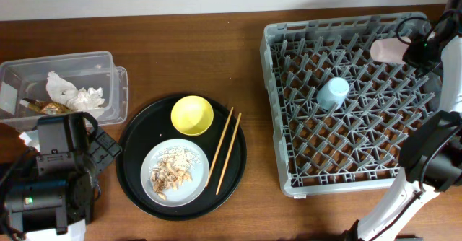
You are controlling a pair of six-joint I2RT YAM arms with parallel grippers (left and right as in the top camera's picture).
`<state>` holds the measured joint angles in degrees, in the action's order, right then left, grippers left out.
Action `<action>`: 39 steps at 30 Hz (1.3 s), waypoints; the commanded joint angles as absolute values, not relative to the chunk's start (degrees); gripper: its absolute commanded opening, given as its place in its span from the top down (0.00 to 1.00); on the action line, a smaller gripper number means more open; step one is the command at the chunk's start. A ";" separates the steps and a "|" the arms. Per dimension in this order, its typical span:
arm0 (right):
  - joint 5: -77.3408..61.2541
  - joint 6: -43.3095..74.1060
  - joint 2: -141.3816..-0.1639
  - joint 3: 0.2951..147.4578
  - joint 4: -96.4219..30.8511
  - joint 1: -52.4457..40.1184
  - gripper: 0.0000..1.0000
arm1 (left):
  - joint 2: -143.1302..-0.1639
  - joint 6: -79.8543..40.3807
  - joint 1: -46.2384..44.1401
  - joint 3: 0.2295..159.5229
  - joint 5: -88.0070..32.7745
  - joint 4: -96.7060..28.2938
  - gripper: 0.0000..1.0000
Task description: Sort waste into correct bins and load items into the dishwasher rack
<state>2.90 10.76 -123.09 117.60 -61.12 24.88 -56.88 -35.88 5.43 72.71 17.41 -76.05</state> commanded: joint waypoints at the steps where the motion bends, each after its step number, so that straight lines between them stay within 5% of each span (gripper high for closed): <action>1: 2.13 11.16 -123.07 118.41 -59.29 24.05 0.96 | -56.93 -36.45 5.76 73.34 17.80 -75.99 0.01; 11: 4.14 11.42 -130.67 118.28 -57.76 23.97 0.96 | -56.93 -36.45 5.76 73.34 17.80 -75.99 0.01; 23: 4.12 11.44 -117.12 121.73 -57.10 24.01 0.94 | -56.93 -36.45 5.76 73.34 17.80 -75.99 0.01; 24: 4.10 11.44 -116.81 121.73 -56.45 24.01 0.91 | -56.93 -36.45 5.76 73.34 17.80 -75.99 0.01; 28: 4.10 11.42 -117.80 121.71 -55.02 24.03 0.32 | -56.93 -36.45 5.76 73.34 17.80 -75.99 0.01; 29: 4.05 11.42 -118.48 121.71 -54.72 24.03 0.26 | -56.93 -36.45 5.76 73.34 17.80 -75.99 0.01; 33: 2.98 11.42 -120.57 121.19 -54.92 23.88 0.19 | -56.93 -36.45 5.76 73.34 17.80 -75.99 0.01; 39: -6.76 11.42 -120.92 121.08 -59.48 21.76 0.21 | -56.93 -36.45 5.76 73.34 17.80 -75.99 0.01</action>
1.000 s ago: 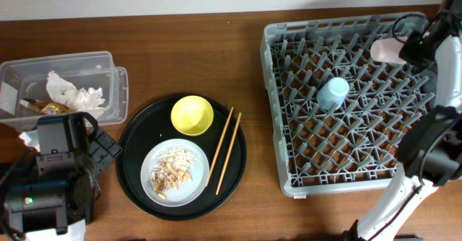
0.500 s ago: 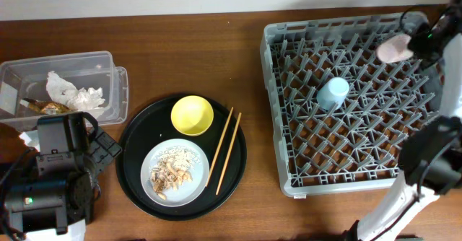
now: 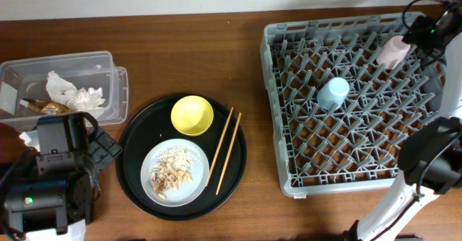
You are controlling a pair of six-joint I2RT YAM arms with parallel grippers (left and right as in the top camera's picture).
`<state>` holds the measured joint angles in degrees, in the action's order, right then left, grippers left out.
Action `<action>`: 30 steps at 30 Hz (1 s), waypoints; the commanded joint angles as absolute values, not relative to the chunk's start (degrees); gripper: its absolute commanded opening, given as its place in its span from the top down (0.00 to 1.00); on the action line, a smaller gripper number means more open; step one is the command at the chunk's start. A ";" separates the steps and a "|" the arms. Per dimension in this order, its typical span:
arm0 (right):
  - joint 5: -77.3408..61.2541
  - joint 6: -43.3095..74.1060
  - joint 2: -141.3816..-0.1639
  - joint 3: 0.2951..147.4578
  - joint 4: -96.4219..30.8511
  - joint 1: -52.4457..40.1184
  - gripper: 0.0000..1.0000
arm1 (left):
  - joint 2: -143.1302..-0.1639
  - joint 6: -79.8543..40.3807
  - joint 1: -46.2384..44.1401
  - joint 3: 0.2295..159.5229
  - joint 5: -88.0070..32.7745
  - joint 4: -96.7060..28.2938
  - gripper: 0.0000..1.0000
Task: Sort waste into correct bins and load items into the dishwasher rack
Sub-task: 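Move the right gripper back to the tray toward the chopsticks, then grasp one chopstick and insert it upright into the rack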
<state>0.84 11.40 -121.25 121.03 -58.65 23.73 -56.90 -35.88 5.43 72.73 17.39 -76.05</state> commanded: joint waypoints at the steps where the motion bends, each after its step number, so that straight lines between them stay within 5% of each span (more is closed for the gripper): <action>1: -9.28 11.42 -120.53 121.08 -59.83 21.23 0.22 | -56.93 -36.45 5.76 73.34 17.80 -75.99 0.01; 7: -32.05 8.91 -118.65 121.08 -67.16 11.94 0.18 | -56.93 -36.45 5.76 73.34 17.80 -75.99 0.01; 11: -32.75 4.60 -118.65 121.05 -73.91 0.23 0.18 | -56.93 -36.45 5.76 73.34 17.80 -75.99 0.01; 14: -29.12 3.22 -118.65 121.05 -76.23 -8.91 0.18 | -56.93 -36.45 5.76 73.34 17.80 -75.99 0.01; 17: -18.79 5.41 -118.80 120.95 -78.56 -17.74 0.01 | -56.93 -36.45 5.76 73.34 17.80 -75.99 0.01; 22: -1.52 26.44 -119.09 118.04 -82.26 -29.71 0.00 | -56.93 -36.45 5.76 73.34 17.80 -75.96 0.01; 27: -2.00 38.74 -119.09 108.55 -78.46 -35.51 0.40 | -56.93 -36.47 5.76 73.34 17.80 -75.99 0.01; 30: -8.16 41.15 -119.09 100.97 -68.82 -38.37 0.46 | -56.93 -36.45 5.76 73.34 17.80 -75.99 0.01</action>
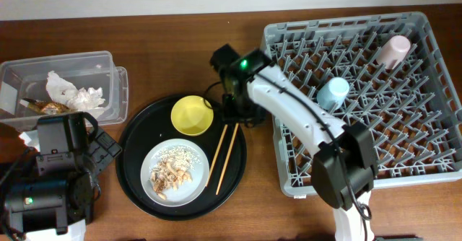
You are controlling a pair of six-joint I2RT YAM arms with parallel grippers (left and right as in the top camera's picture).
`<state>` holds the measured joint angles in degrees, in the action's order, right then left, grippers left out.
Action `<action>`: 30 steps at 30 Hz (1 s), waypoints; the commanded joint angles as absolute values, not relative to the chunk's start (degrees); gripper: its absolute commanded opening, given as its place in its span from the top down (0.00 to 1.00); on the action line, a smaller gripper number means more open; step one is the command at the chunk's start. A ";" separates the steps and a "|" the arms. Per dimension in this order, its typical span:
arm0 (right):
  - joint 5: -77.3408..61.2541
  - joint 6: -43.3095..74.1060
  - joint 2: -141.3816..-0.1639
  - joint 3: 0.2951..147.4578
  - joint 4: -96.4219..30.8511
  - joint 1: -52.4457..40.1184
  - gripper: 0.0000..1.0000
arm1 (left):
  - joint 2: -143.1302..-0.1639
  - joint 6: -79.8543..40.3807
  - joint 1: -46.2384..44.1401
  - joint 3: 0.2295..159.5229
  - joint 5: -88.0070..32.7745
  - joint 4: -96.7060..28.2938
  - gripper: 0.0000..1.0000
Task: Sort waste into correct bins and load items into the dishwasher rack
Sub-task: 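Grasp one chopstick and insert it upright into the rack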
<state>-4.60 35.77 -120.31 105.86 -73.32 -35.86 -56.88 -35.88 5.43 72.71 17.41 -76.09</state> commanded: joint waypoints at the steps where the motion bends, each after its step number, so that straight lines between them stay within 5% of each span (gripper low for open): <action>1: -8.23 42.33 -119.09 99.72 -67.51 -39.05 0.46 | -56.93 -36.45 5.76 73.34 17.80 -75.99 0.01; 5: -2.24 55.02 -119.09 94.63 -65.17 -40.77 0.48 | -56.93 -36.45 5.76 73.34 17.80 -75.99 0.01; 13: -3.49 57.74 -119.09 82.72 -51.81 -41.58 0.63 | -56.93 -36.45 5.76 73.34 17.80 -75.99 0.01; 20: -5.52 57.45 -117.84 82.00 -50.22 -41.39 0.96 | -56.93 -36.45 5.76 73.34 17.80 -75.99 0.01; 30: -4.05 26.81 -105.32 98.98 -58.48 -24.14 0.96 | -56.93 -36.45 5.74 73.34 17.80 -75.99 0.01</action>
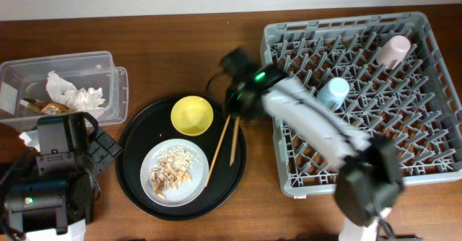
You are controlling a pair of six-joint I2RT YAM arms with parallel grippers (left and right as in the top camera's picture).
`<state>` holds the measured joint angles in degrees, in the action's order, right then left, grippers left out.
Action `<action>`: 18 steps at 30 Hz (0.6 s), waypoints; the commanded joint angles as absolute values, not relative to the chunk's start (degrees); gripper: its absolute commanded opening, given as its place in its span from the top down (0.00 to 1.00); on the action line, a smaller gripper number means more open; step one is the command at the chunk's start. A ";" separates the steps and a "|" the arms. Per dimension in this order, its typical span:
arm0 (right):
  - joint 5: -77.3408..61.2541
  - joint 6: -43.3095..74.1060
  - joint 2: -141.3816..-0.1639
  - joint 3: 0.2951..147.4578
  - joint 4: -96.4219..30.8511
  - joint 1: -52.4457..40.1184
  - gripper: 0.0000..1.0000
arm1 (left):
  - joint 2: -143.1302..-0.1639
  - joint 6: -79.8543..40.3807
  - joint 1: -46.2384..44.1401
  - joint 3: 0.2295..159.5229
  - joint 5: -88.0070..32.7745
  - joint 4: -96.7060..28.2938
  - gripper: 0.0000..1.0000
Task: Sort waste into correct bins and load items into the dishwasher rack
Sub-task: 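Grasp one chopstick and insert it upright into the rack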
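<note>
On the black tray [134,186] sit a yellow bowl [191,115], a white plate [189,189] of food scraps and two wooden chopsticks. One chopstick [217,153] lies slanted. The other chopstick [233,143] now points almost straight down from my right gripper [235,111], which is blurred over the tray's right side and seems shut on its upper end. The grey dishwasher rack [288,172] on the right holds a pink cup [393,50] and a blue cup [333,93]. My left gripper [103,144] rests low at the left, its jaws unclear.
A clear plastic bin [110,59] at the far left holds crumpled tissue [71,91] and some scraps. The left arm's black body [45,187] fills the bottom-left corner. My right arm [317,129] stretches across the rack's left part.
My right gripper stays at the chopsticks' top ends but has shifted slightly right. One chopstick has swung from parallel with its mate to nearly upright. The left arm has not moved.
My right gripper held the pink cup over the rack's far right corner. Then the cup stood in that corner with the gripper beside it. Later the arm had crossed to the tray, over the chopsticks' top ends, and now one chopstick has turned there.
</note>
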<state>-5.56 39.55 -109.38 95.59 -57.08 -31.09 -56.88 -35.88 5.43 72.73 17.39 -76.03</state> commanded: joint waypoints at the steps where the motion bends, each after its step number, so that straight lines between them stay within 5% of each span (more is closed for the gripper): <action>1: -4.05 23.33 -105.21 99.20 -58.50 -21.37 0.96 | -56.93 -36.45 5.76 73.34 17.80 -75.99 0.01; 7: -4.82 5.69 -106.96 98.26 -58.28 -9.08 0.92 | -56.93 -36.45 5.76 73.34 17.80 -75.99 0.01; 13: -3.55 1.69 -111.20 98.24 -57.65 -6.98 0.86 | -56.93 -36.45 5.76 73.34 17.80 -75.99 0.01; 18: -3.62 1.72 -112.92 98.24 -58.02 -7.01 0.28 | -56.93 -36.45 5.76 73.34 17.80 -75.99 0.01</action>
